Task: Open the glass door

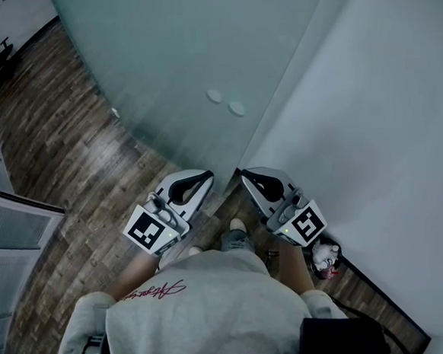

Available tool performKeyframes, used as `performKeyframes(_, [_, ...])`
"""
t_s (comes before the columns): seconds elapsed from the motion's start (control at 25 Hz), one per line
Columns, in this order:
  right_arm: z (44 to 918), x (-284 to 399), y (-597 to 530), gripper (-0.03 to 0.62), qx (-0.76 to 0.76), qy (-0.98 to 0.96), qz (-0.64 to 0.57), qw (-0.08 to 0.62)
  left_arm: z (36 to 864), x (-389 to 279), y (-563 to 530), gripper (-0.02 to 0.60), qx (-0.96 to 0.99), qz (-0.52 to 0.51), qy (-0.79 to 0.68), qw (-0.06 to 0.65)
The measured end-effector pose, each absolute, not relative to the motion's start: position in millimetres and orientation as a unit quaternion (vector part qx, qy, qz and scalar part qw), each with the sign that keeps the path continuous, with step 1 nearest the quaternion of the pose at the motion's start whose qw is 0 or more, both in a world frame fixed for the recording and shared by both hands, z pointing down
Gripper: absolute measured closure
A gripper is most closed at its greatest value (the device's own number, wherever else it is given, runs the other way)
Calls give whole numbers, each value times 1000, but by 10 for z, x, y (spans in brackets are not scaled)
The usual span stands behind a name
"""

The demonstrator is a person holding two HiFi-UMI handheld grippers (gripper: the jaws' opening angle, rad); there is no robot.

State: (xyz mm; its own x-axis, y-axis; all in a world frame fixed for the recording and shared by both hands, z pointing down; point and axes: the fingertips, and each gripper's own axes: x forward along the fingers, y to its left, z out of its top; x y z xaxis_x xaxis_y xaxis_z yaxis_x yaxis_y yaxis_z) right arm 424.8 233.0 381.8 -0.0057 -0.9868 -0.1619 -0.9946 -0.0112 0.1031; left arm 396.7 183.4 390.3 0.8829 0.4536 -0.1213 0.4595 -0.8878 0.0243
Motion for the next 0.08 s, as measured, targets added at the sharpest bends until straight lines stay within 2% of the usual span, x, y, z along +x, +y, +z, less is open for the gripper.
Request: performKeyframes(0.08, [3798, 4282, 2322, 577, -706, 702, 92, 19, 3886, 3994, 1822, 565, 970, -54, 236, 26])
